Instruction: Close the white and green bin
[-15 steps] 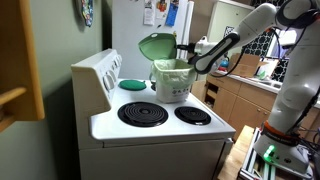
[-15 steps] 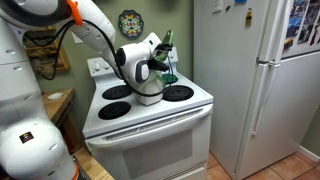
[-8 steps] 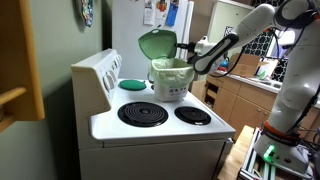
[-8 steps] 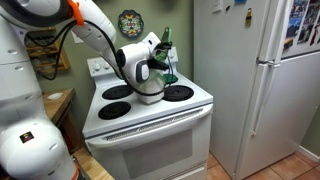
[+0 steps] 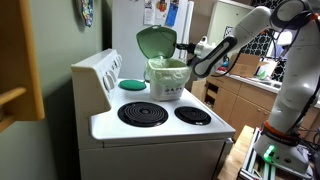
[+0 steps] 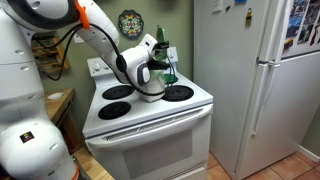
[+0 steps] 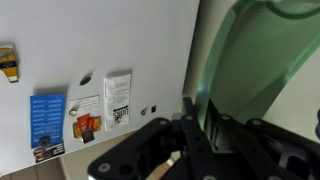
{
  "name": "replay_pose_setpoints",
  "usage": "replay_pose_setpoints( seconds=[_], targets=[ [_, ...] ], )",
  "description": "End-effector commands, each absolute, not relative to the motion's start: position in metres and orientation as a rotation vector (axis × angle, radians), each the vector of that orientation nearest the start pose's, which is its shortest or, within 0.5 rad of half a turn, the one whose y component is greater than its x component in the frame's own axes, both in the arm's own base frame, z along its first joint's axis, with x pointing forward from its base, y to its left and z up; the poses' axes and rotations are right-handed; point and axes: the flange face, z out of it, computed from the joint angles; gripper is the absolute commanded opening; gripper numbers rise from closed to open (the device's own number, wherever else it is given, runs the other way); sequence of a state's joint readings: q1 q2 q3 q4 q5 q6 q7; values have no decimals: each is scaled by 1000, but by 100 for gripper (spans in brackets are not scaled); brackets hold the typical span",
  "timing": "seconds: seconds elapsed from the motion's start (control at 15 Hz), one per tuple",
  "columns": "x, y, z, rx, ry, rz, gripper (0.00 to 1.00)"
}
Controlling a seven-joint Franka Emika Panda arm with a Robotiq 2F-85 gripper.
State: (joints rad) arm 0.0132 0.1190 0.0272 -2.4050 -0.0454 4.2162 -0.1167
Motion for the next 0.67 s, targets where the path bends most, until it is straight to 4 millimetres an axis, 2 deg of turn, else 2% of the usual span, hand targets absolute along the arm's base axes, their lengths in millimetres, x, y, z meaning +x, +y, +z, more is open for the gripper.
replay_pose_setpoints(
  seconds=[0.0, 0.4, 0.6],
  targets=[
    [494, 32, 465, -2122, -453, -2398, 3],
    [476, 34, 440, -2195, -698, -2365, 3],
    [471, 39, 439, -2185, -773, -2359, 3]
  ],
)
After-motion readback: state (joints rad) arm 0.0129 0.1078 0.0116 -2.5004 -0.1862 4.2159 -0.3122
